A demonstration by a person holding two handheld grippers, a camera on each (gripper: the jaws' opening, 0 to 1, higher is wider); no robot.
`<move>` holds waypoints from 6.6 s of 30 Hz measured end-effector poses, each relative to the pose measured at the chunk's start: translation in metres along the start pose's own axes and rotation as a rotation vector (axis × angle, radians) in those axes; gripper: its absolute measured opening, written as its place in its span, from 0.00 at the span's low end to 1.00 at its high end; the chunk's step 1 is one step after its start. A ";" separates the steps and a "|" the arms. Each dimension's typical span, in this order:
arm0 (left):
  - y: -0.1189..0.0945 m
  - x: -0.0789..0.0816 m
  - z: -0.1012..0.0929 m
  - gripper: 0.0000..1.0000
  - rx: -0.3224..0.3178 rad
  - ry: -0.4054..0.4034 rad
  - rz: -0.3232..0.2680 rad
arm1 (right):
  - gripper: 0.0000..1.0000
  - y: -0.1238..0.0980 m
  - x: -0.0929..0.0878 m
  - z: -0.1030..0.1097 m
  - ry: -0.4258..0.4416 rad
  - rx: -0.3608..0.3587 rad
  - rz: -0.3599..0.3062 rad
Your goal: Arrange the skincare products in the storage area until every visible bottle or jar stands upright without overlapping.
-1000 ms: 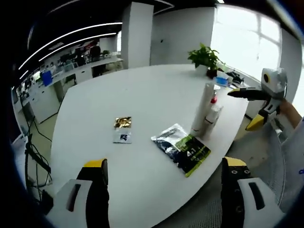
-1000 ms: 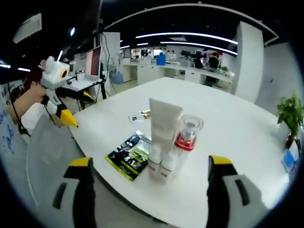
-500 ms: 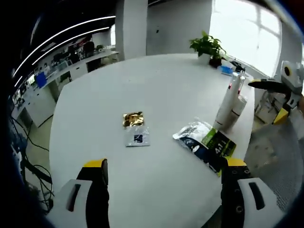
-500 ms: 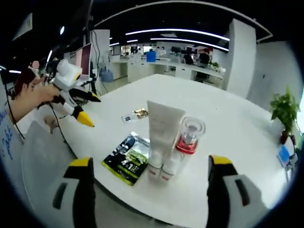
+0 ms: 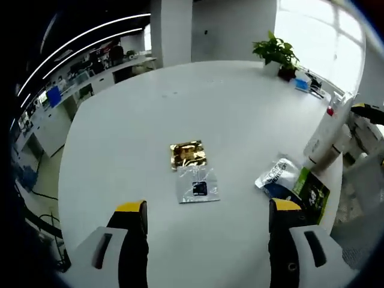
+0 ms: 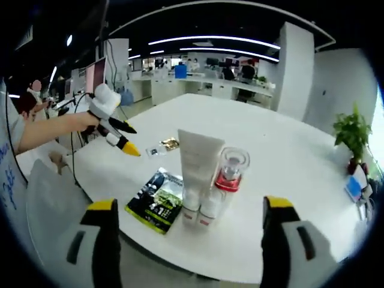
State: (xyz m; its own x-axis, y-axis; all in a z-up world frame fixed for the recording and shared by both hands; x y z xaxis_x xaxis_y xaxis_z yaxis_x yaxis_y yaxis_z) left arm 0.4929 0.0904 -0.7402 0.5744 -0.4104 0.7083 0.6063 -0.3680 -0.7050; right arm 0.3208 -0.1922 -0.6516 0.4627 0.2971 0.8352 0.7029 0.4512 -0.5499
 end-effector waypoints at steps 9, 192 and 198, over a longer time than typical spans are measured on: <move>0.036 -0.001 0.001 0.64 0.006 0.027 0.032 | 1.00 -0.002 -0.004 -0.004 0.019 -0.021 0.010; 0.029 0.039 0.009 0.57 -0.204 0.604 -0.072 | 1.00 -0.002 -0.023 -0.004 0.026 0.010 0.064; 0.047 0.055 0.018 0.53 -0.211 0.664 -0.066 | 1.00 -0.001 -0.022 -0.006 0.040 -0.007 0.070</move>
State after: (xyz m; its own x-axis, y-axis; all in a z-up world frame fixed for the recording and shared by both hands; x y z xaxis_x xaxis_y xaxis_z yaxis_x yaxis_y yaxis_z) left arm 0.5632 0.0655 -0.7340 0.0420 -0.7799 0.6245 0.4698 -0.5362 -0.7013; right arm 0.3131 -0.2041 -0.6695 0.5320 0.2936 0.7942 0.6720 0.4243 -0.6069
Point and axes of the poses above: the point that each gripper's makers call its tool centre point, and the gripper's own axes: y roughly forward along the fingers, z roughly to its left, x roughly out of its top, the point moved 6 cm from there along -y, roughly backward along the fingers, and after that the axes turned 7 degrees about x, right-handed, at the moved point
